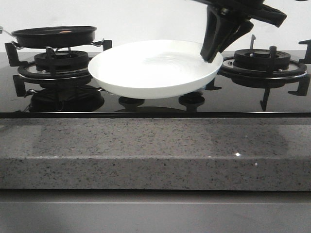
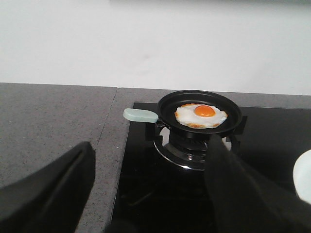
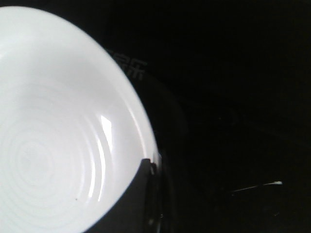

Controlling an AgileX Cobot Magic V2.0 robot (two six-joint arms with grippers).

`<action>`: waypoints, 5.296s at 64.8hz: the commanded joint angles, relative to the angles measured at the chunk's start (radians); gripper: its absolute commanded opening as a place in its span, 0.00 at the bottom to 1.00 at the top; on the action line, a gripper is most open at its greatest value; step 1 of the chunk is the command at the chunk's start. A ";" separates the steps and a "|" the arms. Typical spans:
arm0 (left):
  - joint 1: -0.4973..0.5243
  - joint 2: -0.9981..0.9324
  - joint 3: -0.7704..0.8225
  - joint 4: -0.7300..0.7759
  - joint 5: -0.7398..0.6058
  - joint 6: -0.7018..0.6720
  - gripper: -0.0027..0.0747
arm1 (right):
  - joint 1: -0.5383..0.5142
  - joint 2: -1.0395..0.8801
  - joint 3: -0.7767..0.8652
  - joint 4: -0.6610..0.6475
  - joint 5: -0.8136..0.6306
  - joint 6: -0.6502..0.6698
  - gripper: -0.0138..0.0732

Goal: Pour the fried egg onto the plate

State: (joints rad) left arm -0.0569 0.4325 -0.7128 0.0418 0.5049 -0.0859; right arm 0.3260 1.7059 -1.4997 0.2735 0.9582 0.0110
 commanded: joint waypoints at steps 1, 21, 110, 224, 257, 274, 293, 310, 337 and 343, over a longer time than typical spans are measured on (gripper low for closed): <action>-0.001 0.034 -0.033 -0.009 -0.074 -0.009 0.65 | 0.000 -0.047 -0.024 0.022 -0.036 0.000 0.08; -0.001 0.278 -0.145 0.022 0.114 -0.009 0.81 | 0.000 -0.047 -0.024 0.022 -0.036 0.000 0.08; 0.454 1.357 -0.664 -1.533 0.611 0.576 0.81 | 0.000 -0.047 -0.024 0.022 -0.033 0.000 0.08; 0.339 1.028 -0.664 -1.385 0.537 0.706 0.01 | 0.000 -0.047 -0.024 0.022 -0.033 0.000 0.08; -0.100 0.844 -0.664 -0.956 0.190 0.707 0.01 | 0.000 -0.047 -0.024 0.022 -0.033 0.000 0.08; -0.254 0.784 -0.664 -0.756 0.092 0.733 0.01 | 0.000 -0.047 -0.024 0.022 -0.033 0.000 0.08; -0.391 0.768 -0.664 -0.557 0.031 0.737 0.01 | 0.000 -0.047 -0.024 0.022 -0.033 0.000 0.08; -0.438 0.768 -0.664 -0.458 0.009 0.737 0.01 | 0.000 -0.047 -0.024 0.022 -0.033 0.000 0.08; -0.434 0.768 -0.664 -0.432 0.009 0.737 0.01 | 0.000 -0.047 -0.024 0.022 -0.033 0.000 0.08; -0.406 0.768 -0.664 -0.439 0.009 0.706 0.01 | 0.000 -0.047 -0.024 0.022 -0.033 0.000 0.08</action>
State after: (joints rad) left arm -0.4811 1.2364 -1.3422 -0.3702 0.6136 0.6445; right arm 0.3260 1.7059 -1.4997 0.2773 0.9598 0.0110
